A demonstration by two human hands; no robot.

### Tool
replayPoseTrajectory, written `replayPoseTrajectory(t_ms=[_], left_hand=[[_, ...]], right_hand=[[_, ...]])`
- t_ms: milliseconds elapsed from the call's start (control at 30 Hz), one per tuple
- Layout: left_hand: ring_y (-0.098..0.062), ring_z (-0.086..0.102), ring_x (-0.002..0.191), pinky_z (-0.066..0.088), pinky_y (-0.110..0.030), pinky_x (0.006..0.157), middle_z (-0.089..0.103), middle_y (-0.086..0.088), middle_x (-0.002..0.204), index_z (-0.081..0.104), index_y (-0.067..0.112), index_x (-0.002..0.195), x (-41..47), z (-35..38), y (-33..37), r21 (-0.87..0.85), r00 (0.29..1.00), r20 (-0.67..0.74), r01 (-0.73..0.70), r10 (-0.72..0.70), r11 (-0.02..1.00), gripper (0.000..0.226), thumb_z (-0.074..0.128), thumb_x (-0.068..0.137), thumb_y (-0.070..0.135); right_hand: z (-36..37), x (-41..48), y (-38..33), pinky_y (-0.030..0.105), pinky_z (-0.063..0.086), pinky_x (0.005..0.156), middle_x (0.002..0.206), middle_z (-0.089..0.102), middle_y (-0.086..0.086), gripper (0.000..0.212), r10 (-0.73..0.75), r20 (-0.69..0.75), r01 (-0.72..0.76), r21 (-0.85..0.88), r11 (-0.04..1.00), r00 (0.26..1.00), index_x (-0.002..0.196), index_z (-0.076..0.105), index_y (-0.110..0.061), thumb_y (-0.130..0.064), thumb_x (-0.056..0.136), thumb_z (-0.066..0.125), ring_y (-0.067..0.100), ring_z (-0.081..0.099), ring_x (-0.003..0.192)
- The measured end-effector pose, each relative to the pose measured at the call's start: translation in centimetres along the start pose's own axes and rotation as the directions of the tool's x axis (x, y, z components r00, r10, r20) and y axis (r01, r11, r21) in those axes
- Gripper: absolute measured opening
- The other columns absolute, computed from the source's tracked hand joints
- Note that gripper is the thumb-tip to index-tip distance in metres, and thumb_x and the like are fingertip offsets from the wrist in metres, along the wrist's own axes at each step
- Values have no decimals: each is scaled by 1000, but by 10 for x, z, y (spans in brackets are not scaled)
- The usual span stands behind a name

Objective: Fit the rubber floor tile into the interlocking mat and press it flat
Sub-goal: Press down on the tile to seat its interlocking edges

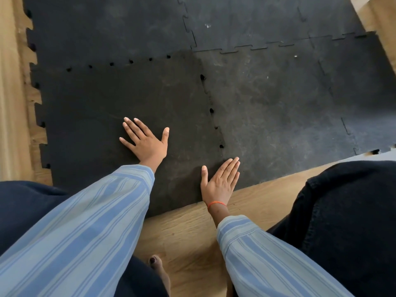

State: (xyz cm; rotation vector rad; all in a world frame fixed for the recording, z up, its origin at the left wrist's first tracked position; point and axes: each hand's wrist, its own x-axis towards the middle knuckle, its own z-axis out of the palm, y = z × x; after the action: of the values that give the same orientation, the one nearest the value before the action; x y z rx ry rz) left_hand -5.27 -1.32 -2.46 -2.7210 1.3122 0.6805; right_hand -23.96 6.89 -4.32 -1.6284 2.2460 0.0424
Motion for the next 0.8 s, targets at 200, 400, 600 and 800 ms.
replayPoseTrajectory(t_ms=[200, 400, 600, 800], left_hand=[[-34, -12, 148, 1, -60, 116, -13, -24, 159, -6, -2, 151, 2, 3, -2, 10, 1000, -17, -1, 1, 1000, 97, 21, 91, 69], [-34, -12, 148, 0, -60, 116, -15, -23, 159, -7, -2, 151, 6, 7, -4, 18, 1000, -23, 3, -3, 1000, 98, 21, 90, 70], [-34, -14, 147, 1, -60, 117, -17, -23, 158, -9, -1, 151, 7, 8, -3, 27, 1000, -15, 11, -11, 1000, 99, 20, 90, 71], [-35, -13, 147, 1, -62, 115, -13, -24, 158, -6, -3, 150, 7, 11, -1, -1, 999, -51, 9, -10, 1000, 99, 21, 90, 70]], right_hand=[[-5, 27, -25, 38, -7, 121, 161, -9, 13, 79, -170, -71, 171, -1, 985, 983, 149, -9, -6, -57, 96, 21, 20, -17, 146], [-10, 60, -50, 43, -8, 119, 161, -12, 11, 89, -240, 34, 242, -78, 967, 970, 150, -7, -5, -65, 91, 20, 22, -13, 148], [-13, 62, -50, 42, -13, 118, 160, -16, 11, 92, -237, 87, 242, -54, 969, 968, 150, -10, -5, -67, 90, 22, 23, -16, 148], [-28, 113, -72, 42, -7, 121, 161, -13, 12, 83, -338, 90, 342, -39, 939, 937, 150, -8, -4, -58, 95, 25, 22, -14, 148]])
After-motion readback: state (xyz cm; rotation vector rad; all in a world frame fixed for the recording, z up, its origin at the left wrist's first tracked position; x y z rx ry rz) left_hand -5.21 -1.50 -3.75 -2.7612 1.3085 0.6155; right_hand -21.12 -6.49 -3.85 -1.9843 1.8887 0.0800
